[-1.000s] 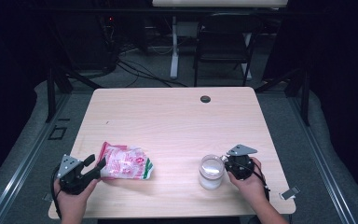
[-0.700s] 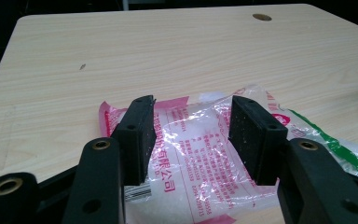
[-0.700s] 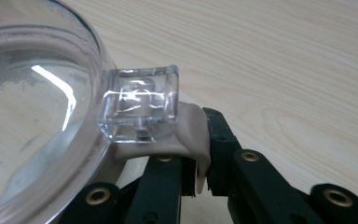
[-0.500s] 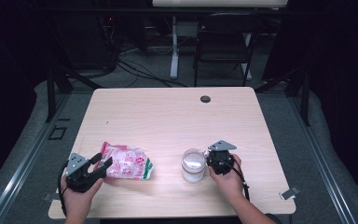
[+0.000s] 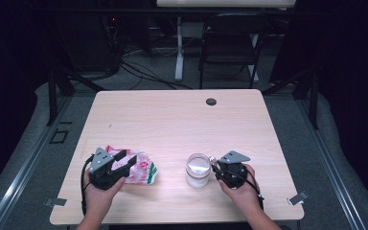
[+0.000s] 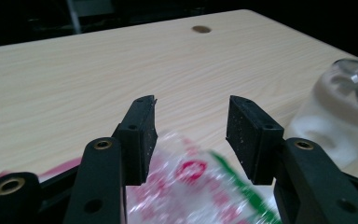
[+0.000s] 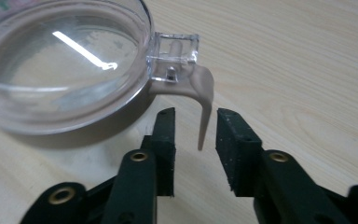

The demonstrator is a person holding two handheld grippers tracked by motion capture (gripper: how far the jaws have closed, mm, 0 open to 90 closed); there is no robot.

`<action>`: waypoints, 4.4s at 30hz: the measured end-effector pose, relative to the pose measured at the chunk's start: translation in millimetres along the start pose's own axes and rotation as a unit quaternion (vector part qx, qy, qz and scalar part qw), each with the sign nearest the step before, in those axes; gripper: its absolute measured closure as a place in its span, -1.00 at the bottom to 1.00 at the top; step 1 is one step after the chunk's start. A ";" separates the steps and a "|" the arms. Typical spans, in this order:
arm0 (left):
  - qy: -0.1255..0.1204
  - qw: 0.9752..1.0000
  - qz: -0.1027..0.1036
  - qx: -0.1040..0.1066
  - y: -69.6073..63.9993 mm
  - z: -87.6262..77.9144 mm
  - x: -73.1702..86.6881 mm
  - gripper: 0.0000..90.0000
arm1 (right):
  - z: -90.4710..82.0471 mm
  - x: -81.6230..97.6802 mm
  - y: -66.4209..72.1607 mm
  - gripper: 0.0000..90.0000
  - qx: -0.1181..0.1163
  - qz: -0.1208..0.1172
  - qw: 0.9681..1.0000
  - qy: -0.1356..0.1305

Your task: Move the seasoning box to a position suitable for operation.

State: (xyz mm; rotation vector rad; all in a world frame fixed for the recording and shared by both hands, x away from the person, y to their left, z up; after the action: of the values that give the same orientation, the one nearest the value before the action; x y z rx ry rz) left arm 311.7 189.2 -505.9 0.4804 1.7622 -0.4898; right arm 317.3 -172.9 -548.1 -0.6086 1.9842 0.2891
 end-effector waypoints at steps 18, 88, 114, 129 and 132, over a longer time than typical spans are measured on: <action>0.016 0.995 -0.002 0.096 -60.5 76.4 -35.9 0.27 | -38.8 -68.9 -20.1 0.44 -0.045 0.069 0.995 -0.050; 0.084 0.972 0.117 0.188 -110.8 82.6 1.3 1.00 | -31.1 -35.8 -7.7 0.68 -0.038 0.033 0.997 -0.058; 0.030 0.974 0.121 0.190 -118.4 92.3 -19.0 0.83 | -47.1 -20.7 18.4 0.51 -0.058 -0.020 0.997 -0.043; 0.059 0.976 0.120 0.171 -113.0 97.8 -7.3 0.62 | -42.7 -22.9 20.0 0.50 -0.063 -0.025 0.997 -0.046; 0.067 0.976 0.120 0.167 -111.6 100.1 -4.6 0.56 | -42.8 -23.0 19.5 0.50 -0.064 -0.024 0.997 -0.047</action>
State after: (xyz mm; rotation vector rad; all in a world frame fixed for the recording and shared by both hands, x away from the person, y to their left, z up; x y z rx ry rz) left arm 330.4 40.7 -515.7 0.9716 1.7256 -0.5946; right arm 283.1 -168.8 -508.8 -0.7107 1.8676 0.4093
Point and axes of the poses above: each handheld gripper's, and its own axes: z roughly forward along the jaws, x roughly out of its underside, y roughly to its left, the point moved 2 cm from there along z, roughly forward along the jaws, and after that the axes turned 12 degrees about -y, right-handed, at the moved point
